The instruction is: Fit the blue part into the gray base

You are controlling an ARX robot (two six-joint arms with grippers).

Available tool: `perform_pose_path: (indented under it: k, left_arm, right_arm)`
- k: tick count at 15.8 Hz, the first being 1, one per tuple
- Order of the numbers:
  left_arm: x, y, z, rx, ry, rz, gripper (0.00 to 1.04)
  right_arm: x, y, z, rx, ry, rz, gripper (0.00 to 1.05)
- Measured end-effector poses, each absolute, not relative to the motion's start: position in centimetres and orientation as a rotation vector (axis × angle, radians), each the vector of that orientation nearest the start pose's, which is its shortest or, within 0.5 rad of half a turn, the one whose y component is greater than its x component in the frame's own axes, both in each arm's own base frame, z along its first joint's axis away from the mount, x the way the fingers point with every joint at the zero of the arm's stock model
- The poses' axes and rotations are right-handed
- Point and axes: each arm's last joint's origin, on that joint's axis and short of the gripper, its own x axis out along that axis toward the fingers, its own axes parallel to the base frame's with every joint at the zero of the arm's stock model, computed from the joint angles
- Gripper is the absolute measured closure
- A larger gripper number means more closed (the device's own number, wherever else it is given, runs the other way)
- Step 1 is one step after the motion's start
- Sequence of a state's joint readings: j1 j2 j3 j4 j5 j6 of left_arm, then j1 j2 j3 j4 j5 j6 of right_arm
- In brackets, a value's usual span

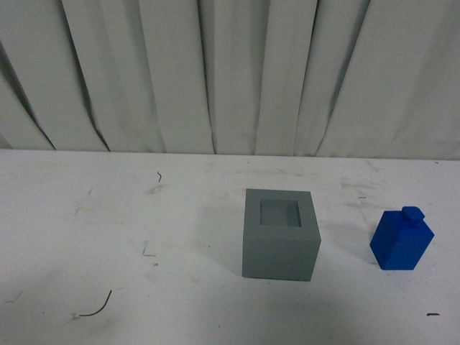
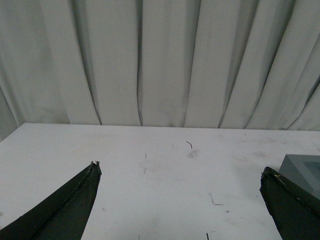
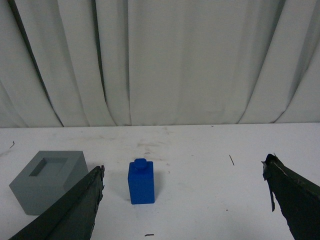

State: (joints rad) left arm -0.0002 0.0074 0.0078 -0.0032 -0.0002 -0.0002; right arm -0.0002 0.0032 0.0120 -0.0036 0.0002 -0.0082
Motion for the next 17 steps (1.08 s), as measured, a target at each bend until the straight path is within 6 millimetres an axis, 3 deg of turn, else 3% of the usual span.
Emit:
perform_pose_path:
  k: [17]
  left_arm:
    - [9.77, 0.00, 16.53, 0.000, 0.003, 0.000, 0.07]
  right_arm:
    - [9.72, 0.00, 16.70, -0.008, -0.005, 0.000, 0.06]
